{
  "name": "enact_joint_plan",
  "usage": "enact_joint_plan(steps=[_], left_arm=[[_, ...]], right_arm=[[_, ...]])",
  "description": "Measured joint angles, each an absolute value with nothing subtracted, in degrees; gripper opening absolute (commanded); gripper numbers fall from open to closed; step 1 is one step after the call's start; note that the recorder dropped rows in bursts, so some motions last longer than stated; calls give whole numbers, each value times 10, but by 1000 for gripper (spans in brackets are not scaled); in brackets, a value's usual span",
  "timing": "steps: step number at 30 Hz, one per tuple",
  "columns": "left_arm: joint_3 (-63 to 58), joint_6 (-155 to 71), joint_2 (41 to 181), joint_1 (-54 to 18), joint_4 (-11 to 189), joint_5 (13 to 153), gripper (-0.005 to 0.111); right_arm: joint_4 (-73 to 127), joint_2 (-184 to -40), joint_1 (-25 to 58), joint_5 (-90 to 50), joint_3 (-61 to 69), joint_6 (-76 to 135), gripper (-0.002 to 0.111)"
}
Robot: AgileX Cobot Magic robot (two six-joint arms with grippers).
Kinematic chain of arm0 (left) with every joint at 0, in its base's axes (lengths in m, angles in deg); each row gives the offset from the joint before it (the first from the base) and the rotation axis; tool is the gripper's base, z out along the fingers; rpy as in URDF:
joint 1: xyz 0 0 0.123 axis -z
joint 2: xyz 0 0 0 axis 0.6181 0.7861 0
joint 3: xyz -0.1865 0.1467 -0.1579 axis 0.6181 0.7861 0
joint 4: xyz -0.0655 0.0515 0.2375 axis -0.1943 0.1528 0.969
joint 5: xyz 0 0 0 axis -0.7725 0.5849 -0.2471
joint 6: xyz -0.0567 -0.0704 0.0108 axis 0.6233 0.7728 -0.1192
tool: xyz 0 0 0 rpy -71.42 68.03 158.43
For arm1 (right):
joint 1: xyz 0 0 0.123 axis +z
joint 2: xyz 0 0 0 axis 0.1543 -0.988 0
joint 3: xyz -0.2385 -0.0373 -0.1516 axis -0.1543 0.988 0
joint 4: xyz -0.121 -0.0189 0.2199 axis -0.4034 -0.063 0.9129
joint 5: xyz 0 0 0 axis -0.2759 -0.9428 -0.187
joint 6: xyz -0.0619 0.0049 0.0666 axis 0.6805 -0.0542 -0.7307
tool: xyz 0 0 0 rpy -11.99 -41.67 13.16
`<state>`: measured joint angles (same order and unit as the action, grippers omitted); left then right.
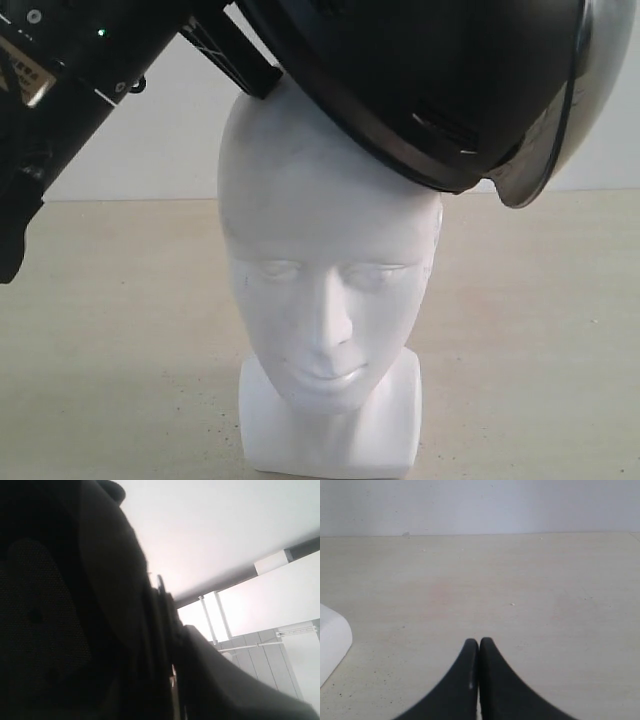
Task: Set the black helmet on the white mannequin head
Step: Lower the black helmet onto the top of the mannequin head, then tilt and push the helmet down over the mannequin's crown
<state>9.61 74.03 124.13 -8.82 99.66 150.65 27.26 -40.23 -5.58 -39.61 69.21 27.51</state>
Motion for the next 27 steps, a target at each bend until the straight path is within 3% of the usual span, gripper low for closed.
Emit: enact_joint_plan(steps=[27], left_arm=[[133, 750, 1225, -109, 1032, 1525, 4]], right_arm=[[273, -402, -56, -396, 692, 275, 0]])
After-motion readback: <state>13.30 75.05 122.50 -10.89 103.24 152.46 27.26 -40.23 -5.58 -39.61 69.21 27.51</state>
